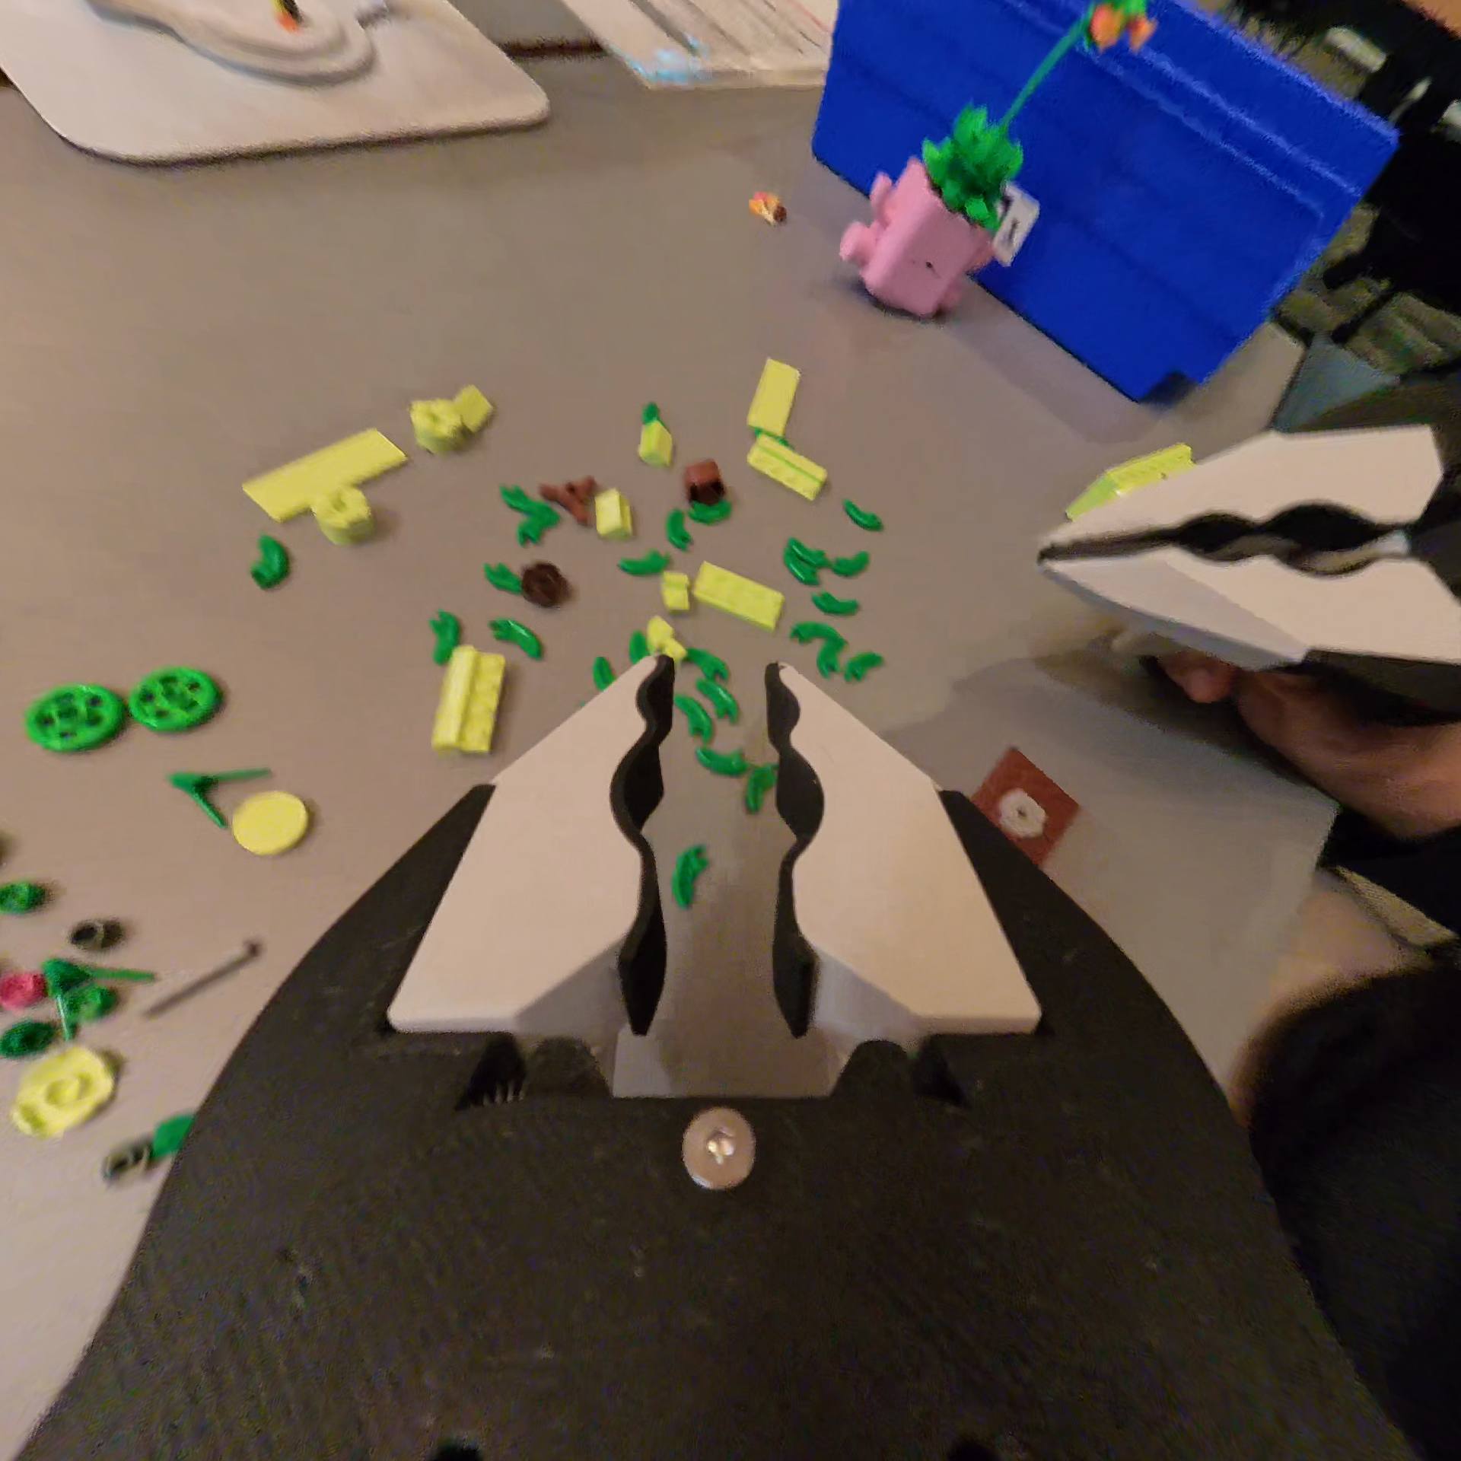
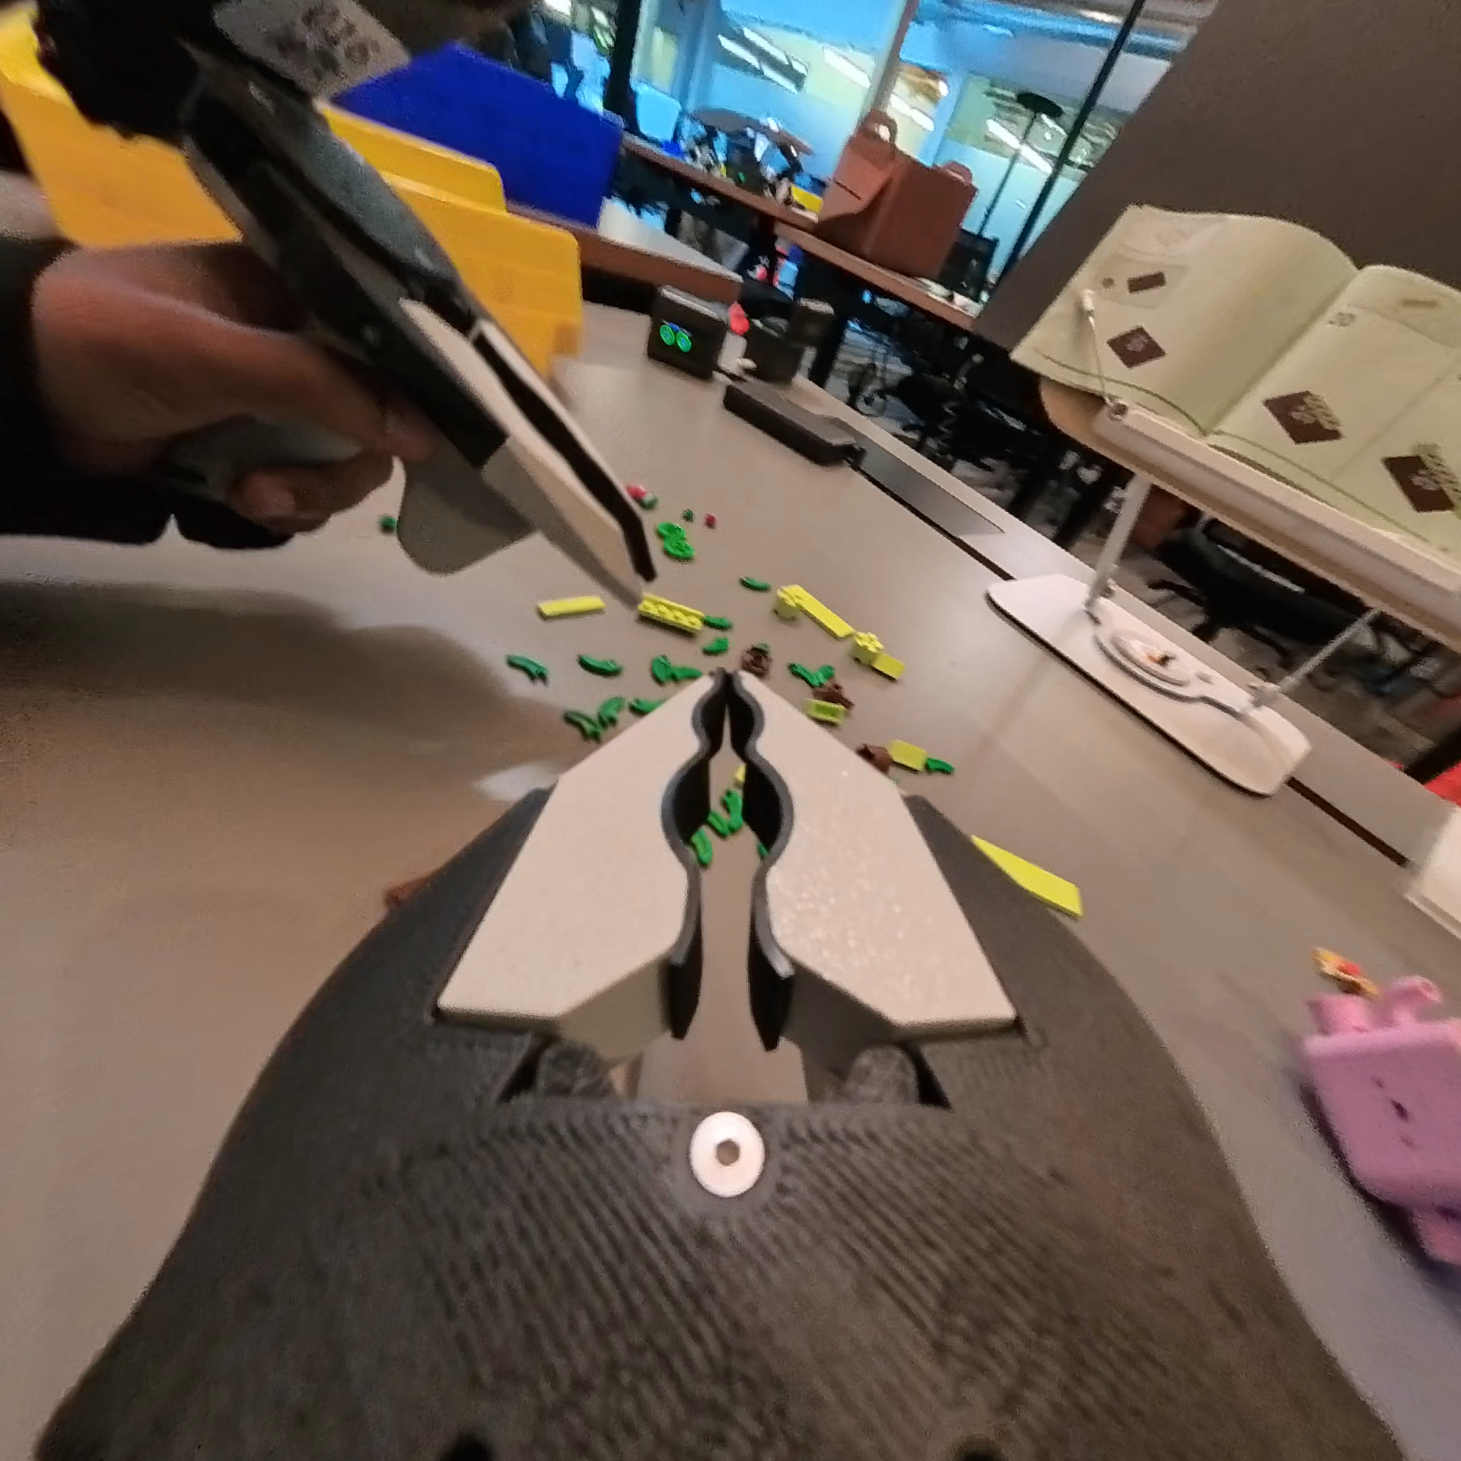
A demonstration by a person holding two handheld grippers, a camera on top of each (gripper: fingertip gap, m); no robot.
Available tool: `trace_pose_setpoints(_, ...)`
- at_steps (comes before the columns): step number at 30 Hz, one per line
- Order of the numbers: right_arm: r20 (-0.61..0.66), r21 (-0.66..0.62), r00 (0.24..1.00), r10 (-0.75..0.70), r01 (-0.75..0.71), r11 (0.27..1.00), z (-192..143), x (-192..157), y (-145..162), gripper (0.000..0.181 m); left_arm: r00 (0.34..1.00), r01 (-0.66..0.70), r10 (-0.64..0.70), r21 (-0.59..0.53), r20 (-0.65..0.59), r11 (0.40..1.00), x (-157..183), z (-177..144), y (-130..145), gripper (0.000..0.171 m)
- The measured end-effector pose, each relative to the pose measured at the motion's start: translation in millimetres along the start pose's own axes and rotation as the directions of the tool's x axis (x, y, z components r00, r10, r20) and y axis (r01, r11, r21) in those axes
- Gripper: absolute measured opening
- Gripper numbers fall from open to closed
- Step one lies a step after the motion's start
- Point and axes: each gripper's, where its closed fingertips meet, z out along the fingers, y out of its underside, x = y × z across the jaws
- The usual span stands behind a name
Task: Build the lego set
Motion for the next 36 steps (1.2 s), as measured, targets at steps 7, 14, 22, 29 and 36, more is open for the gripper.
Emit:
trace_pose_setpoints(7,0.114,0.184,0.973,0.203,-0.221,0.958,-13.5,1.0,-26.8,0.0,1.0,-0.027,0.028,0.039,-0.007,0.999,42.8,-3.6,-13.0,0.043)
trace_pose_setpoints(14,0.042,0.297,0.911,0.411,-0.404,0.865,-20.4,34.2,-38.2,0.003,0.992,-0.124,0.125,-0.008,0.036,0.992,72.6,26.8,-17.7,0.036)
trace_pose_setpoints(22,0.071,0.573,0.936,0.346,-0.322,0.753,-105.6,61.6,-127.2,0.0,0.973,-0.202,0.188,-0.101,-0.138,0.974,132.7,67.0,-7.8,0.039)
trace_pose_setpoints(29,0.285,0.573,0.863,0.417,-0.502,0.647,-131.7,68.7,-151.5,0.0,0.927,-0.324,0.294,-0.1,-0.235,0.941,175.7,126.1,-17.8,0.057)
trace_pose_setpoints(36,0.349,0.569,0.857,0.38,-0.516,0.64,-139.3,51.8,-166.7,0.0,0.889,-0.375,0.31,-0.148,-0.338,0.915,205.3,160.0,-15.8,0.075)
